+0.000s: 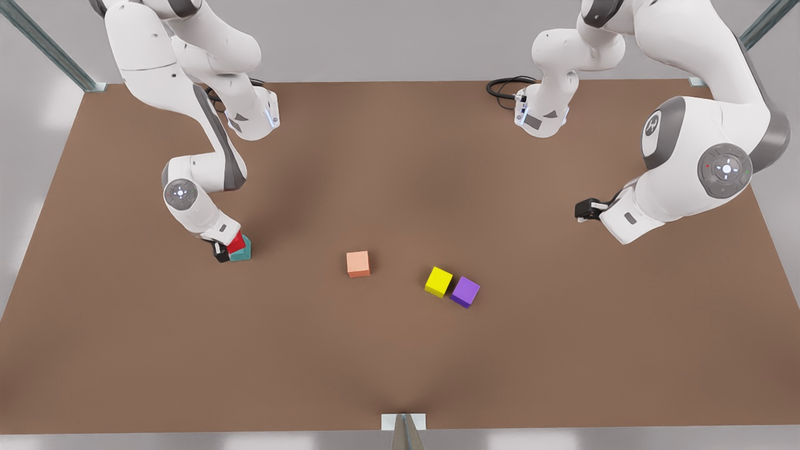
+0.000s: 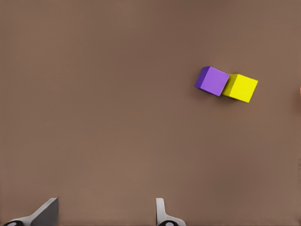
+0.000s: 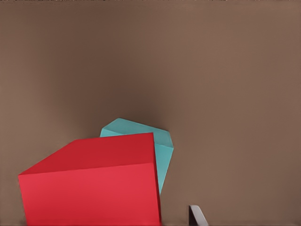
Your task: Pick up red wooden cube and pass to hand red wooden cube and place in blue wooden cube
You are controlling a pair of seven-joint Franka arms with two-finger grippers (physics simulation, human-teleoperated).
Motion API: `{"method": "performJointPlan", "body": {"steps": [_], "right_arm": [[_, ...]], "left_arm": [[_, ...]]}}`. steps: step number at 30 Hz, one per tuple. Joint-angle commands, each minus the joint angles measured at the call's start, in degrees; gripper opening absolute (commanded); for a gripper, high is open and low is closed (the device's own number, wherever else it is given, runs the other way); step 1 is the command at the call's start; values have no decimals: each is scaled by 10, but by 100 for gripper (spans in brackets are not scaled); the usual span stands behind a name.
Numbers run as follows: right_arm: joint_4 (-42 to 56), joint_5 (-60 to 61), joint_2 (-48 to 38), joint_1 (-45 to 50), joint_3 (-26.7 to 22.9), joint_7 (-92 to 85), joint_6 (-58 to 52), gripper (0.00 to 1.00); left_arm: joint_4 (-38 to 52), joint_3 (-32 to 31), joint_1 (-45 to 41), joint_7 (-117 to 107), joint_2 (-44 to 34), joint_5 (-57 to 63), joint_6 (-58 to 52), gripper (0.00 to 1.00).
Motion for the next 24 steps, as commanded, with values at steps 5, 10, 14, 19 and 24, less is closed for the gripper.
{"method": "performJointPlan", "body": {"steps": [5,10,14,19,24], "right_arm": [[7,18,-25,10,3,3,-48,100],[57,67,-83,33,3,2,-195,100],[166,104,-119,37,3,11,-394,100],[376,108,48,54,2,729,-397,100],[695,84,179,49,-13,1032,-709,100]], "left_arm": [[0,0,0,-2,-1,3,-2,100],[0,1,0,-3,0,3,-1,100],[0,1,0,-3,0,3,-1,100],[0,1,0,-3,2,3,1,100],[0,1,0,-2,0,3,1,100]]}}
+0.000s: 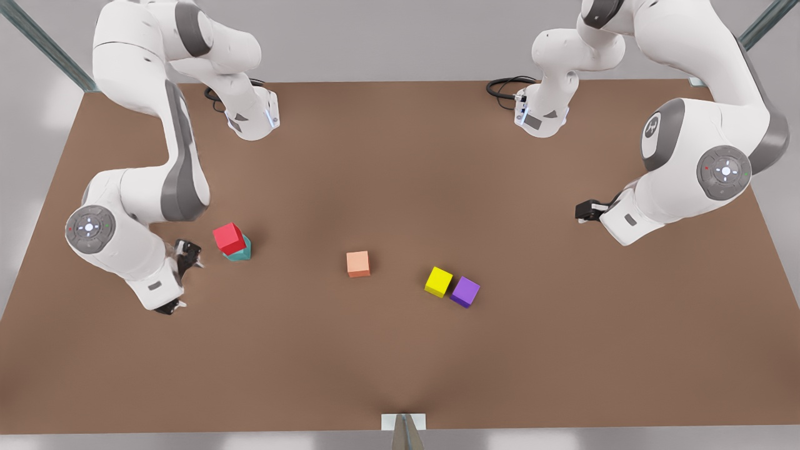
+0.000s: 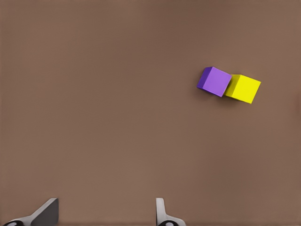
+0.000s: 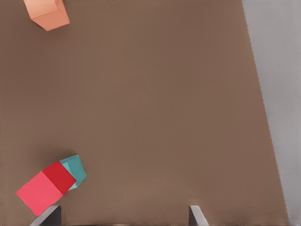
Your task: Pick up red wooden cube and pass to hand red wooden cube and place in blue wooden cube
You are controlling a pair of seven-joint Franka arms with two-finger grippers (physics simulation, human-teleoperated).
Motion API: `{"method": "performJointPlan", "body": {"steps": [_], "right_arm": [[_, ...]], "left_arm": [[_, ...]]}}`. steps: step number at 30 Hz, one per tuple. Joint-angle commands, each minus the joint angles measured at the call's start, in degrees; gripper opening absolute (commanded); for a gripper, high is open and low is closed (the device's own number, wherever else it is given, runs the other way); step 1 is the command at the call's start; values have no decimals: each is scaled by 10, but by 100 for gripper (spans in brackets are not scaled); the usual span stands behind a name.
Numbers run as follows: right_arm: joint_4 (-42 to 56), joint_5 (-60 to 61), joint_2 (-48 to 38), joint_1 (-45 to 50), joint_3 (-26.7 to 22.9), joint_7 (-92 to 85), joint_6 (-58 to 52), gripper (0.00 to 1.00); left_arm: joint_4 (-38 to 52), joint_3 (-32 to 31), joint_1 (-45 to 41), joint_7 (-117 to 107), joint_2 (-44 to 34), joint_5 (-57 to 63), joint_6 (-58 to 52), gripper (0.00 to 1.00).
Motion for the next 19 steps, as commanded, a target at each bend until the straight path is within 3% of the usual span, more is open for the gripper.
{"method": "performJointPlan", "body": {"steps": [1,4,8,19], "right_arm": [[63,-27,11,2,0,701,-228,100],[50,-1,-77,-7,1,703,-275,100],[-42,22,-156,-16,5,766,-254,100],[-63,21,-166,-21,3,757,-236,100]], "left_arm": [[0,-1,0,-1,-1,1,-2,100],[0,1,0,2,0,0,-2,100],[0,1,0,3,-1,0,-2,100],[0,1,1,3,0,0,-2,100]]}}
